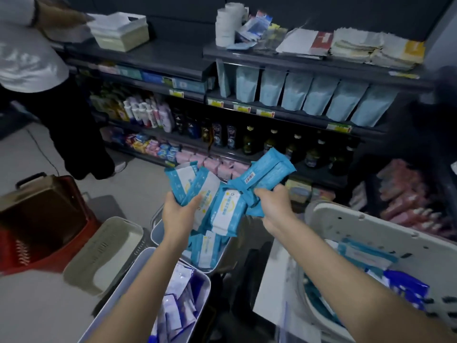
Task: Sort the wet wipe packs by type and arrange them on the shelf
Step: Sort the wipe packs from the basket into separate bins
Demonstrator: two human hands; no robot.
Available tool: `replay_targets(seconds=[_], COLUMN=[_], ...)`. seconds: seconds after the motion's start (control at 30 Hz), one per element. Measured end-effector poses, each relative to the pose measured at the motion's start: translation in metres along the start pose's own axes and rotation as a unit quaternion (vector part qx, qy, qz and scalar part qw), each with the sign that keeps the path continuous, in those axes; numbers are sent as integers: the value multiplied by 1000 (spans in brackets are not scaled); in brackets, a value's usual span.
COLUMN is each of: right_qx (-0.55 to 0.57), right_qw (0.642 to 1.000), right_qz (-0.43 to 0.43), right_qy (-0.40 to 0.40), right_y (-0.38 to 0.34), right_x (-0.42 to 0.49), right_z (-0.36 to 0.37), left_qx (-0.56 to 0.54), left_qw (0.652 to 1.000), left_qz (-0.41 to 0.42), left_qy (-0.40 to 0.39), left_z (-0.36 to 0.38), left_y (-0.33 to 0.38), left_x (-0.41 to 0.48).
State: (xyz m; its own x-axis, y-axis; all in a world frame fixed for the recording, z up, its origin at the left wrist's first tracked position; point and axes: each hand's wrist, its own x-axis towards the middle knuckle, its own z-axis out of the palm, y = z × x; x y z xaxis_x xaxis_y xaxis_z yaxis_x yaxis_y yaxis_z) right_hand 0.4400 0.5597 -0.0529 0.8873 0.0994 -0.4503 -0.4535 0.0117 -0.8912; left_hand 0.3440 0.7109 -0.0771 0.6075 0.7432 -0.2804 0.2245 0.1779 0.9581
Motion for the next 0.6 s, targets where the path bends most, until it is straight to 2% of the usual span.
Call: replay_targets(seconds=[0.27,0.43,0.6], right_qx=[-109,-182,-205], right_qw=[986,965,956], right_qz=[124,189,207], right_qy=[-24,-9,-31], right_y=[73,113,119], right_x=[68,111,129], right_z=[63,75,87], left_qx=[91,172,202], left_qw=[991,976,971], left_qz=[-92,-94,-78], left_qy=[-43,-93,-101], left_z=[-26,-26,-23], left_y=[-61,-94,-122], left_x=[84,126,157])
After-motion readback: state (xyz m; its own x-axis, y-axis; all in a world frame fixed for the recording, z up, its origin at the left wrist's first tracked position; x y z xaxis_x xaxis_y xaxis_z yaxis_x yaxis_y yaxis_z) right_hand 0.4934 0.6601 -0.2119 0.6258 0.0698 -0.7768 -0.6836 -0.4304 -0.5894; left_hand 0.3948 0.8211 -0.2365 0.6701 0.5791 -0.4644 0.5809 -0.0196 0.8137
